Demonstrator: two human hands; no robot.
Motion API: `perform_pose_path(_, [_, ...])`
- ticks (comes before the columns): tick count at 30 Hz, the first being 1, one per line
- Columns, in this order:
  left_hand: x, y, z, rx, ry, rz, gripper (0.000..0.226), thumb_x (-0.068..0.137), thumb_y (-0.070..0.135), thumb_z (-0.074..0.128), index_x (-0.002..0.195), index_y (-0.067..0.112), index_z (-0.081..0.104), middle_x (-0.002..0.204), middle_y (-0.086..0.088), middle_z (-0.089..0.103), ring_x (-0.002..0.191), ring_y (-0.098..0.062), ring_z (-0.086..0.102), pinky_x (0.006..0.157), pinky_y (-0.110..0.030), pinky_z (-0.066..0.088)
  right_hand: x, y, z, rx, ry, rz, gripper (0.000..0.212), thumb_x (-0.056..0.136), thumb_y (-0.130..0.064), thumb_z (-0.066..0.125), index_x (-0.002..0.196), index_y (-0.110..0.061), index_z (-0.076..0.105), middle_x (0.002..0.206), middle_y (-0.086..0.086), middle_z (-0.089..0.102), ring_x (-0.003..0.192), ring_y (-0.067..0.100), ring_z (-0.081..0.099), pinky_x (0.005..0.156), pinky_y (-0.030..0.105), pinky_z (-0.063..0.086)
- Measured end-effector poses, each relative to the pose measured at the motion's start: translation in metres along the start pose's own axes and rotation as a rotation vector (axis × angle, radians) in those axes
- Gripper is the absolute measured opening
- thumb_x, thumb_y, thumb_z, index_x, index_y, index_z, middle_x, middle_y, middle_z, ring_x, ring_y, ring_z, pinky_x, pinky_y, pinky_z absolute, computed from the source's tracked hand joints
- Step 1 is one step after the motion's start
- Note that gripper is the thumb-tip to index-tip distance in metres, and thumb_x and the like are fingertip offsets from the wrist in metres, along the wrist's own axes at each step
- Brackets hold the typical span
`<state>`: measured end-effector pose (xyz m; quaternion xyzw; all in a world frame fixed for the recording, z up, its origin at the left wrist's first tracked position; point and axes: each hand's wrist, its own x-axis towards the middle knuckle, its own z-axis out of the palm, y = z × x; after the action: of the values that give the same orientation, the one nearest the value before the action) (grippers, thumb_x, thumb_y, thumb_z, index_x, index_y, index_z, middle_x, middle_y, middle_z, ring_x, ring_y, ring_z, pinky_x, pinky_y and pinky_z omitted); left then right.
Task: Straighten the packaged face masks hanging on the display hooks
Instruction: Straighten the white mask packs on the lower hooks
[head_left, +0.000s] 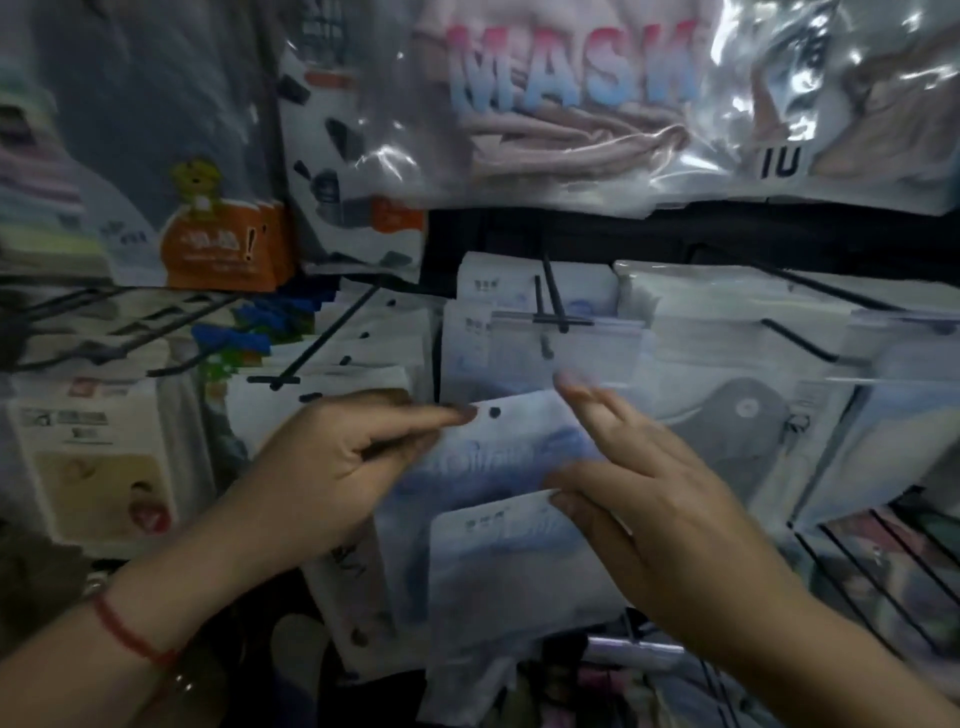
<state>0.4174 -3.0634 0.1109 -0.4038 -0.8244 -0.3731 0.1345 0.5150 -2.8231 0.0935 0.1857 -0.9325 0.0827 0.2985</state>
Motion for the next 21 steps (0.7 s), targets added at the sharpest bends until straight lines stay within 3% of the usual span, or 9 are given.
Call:
perform_pose_path(3, [0.009,-0.007,0.002,0.020,0.021,0.145,0.034,0.097,0.024,0.056,0.123,0.045,0.060,0.107,0.028,0.066,0.100,0.007,0.062,0.079,-0.009,0.045,-0.001,-0.010,-0.009,-0.027,0.038,-0.035,0.025,0.099,-0.031,0.048,0.096,-0.019,0.070,0.155,0.010,0.036,0.147,0.025,0.027,0.114,0.036,0.028])
perform_pose_path(5, [0.016,-0.008,0.003,0.019,0.050,0.241,0.034,0.097,0.017,0.058,0.128,0.034,0.060,0.114,0.028,0.064,0.105,0.010,0.060,0.085,-0.007,0.044,0.000,-0.013,-0.017,-0.070,0.073,-0.047,0.024,0.098,-0.028,0.051,0.096,-0.017,0.071,0.154,0.012,0.036,0.147,0.027,0.026,0.117,0.038,0.026])
perform_pose_path(8, [0.028,-0.007,0.006,-0.021,0.078,0.303,0.036,0.098,0.011,0.060,0.131,0.024,0.060,0.112,0.017,0.068,0.106,0.006,0.061,0.088,-0.011,0.046,0.008,-0.011,-0.028,-0.159,0.079,-0.047,0.025,0.097,-0.030,0.050,0.096,-0.018,0.072,0.157,0.012,0.028,0.149,0.029,0.018,0.121,0.041,0.019])
perform_pose_path(11, [0.039,-0.006,0.013,0.001,0.059,0.351,0.041,0.096,0.003,0.061,0.133,0.020,0.062,0.115,0.006,0.070,0.106,-0.003,0.064,0.088,-0.024,0.051,0.013,-0.007,-0.035,-0.251,0.049,-0.059,0.027,0.098,-0.031,0.048,0.094,-0.019,0.072,0.158,0.012,0.026,0.149,0.029,0.017,0.122,0.044,0.015])
perform_pose_path(15, [0.045,-0.005,0.019,0.016,0.075,0.369,0.039,0.097,0.008,0.056,0.133,0.022,0.063,0.105,0.005,0.070,0.095,-0.006,0.064,0.080,-0.025,0.050,0.012,-0.006,-0.037,-0.296,0.017,-0.064,0.025,0.097,-0.030,0.048,0.091,-0.020,0.071,0.159,0.010,0.025,0.150,0.029,0.016,0.121,0.046,0.016])
perform_pose_path(21, [0.047,-0.004,0.019,0.013,0.117,0.375,0.041,0.094,0.005,0.055,0.131,0.020,0.065,0.108,0.006,0.071,0.099,-0.007,0.065,0.083,-0.029,0.052,0.011,-0.009,-0.036,-0.300,0.018,-0.036,0.025,0.097,-0.030,0.047,0.090,-0.020,0.069,0.160,0.010,0.024,0.150,0.029,0.015,0.120,0.047,0.018])
